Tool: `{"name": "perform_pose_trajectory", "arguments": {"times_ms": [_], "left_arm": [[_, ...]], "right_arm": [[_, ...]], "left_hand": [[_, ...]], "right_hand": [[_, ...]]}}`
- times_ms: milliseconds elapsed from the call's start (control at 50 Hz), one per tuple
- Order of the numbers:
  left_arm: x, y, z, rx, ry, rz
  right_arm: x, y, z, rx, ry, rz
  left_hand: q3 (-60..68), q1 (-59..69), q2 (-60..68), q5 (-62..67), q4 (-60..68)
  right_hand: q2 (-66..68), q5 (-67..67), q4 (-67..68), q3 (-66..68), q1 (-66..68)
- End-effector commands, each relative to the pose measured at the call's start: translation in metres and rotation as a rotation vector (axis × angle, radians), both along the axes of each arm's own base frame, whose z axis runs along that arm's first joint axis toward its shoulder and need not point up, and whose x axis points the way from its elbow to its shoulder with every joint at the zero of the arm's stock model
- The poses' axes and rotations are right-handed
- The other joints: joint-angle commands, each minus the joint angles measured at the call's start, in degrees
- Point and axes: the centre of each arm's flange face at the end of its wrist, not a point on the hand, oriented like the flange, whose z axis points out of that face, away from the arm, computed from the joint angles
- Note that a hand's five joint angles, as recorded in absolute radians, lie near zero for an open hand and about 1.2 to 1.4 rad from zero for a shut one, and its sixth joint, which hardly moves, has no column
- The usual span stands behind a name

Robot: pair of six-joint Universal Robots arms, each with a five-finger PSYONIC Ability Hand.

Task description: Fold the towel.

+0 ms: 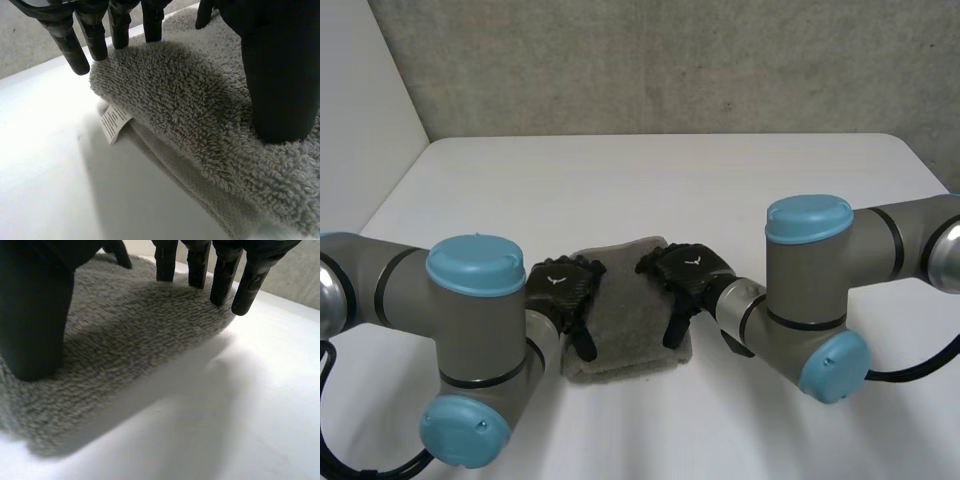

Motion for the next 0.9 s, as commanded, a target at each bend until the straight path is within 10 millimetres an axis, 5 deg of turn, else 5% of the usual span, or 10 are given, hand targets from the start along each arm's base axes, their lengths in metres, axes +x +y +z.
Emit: {"name": "perform_pose_trajectory", "arguments": {"times_ms": [20, 60, 100, 120, 140, 160, 200, 360, 500, 900], "left_arm": [[-0.003, -0.003, 0.042, -0.105, 0.059, -0.015], [-0.004, -0.004, 0.059, -0.147, 0.089, -0.015], [-0.005, -0.004, 0.079, -0.193, 0.122, -0.014], [-0.004, -0.004, 0.098, -0.238, 0.156, -0.012], [-0.003, -0.006, 0.119, -0.287, 0.19, -0.005], [-0.003, -0.006, 0.119, -0.288, 0.191, -0.005], [0.008, -0.011, 0.156, -0.363, 0.236, 0.032], [0.059, -0.018, 0.224, -0.38, 0.305, 0.18], [0.066, -0.014, 0.235, -0.256, 0.374, 0.119], [0.073, -0.017, 0.223, -0.164, 0.388, 0.084]], "right_arm": [[-0.004, -0.009, 0.05, -0.14, -0.034, -0.068], [-0.006, -0.009, 0.069, -0.178, -0.058, -0.083], [-0.014, -0.005, 0.109, -0.256, -0.113, -0.145], [-0.015, -0.005, 0.109, -0.257, -0.113, -0.145], [-0.022, -0.005, 0.133, -0.299, -0.153, -0.196], [-0.022, -0.005, 0.133, -0.299, -0.154, -0.196], [-0.048, -0.013, 0.169, -0.375, -0.2, -0.326], [-0.108, -0.025, 0.222, -0.47, -0.209, -0.52], [-0.119, -0.023, 0.231, -0.453, -0.155, -0.5], [-0.116, -0.021, 0.218, -0.419, -0.1, -0.464]], "left_hand": [[0.31, -0.32, 0.58, -1.69, 0.4], [0.31, -0.32, 0.58, -1.69, 0.4], [0.31, -0.32, 0.58, -1.69, 0.4], [0.31, -0.32, 0.58, -1.69, 0.4], [0.31, -0.32, 0.58, -1.69, 0.4], [0.31, -0.32, 0.58, -1.69, 0.4], [0.69, 0.05, 0.96, -1.32, 0.77], [0.86, 0.23, 1.13, -1.14, 0.95], [0.53, -0.11, 0.8, -1.48, 0.61], [0.31, -0.32, 0.58, -1.69, 0.4]], "right_hand": [[-3.38, -4.41, -3.47, -2.26, -2.21], [-3.38, -4.41, -3.47, -2.26, -2.21], [-3.38, -4.41, -3.47, -2.26, -2.21], [-3.38, -4.41, -3.47, -2.26, -2.21], [-3.38, -4.41, -3.47, -2.26, -2.21], [-3.38, -4.41, -3.47, -2.26, -2.21], [-3.38, -4.41, -3.47, -2.26, -2.21], [-3.38, -4.41, -3.47, -2.26, -2.21], [-3.38, -4.41, -3.47, -2.26, -2.21], [-3.38, -4.41, -3.47, -2.26, -2.21]]}}
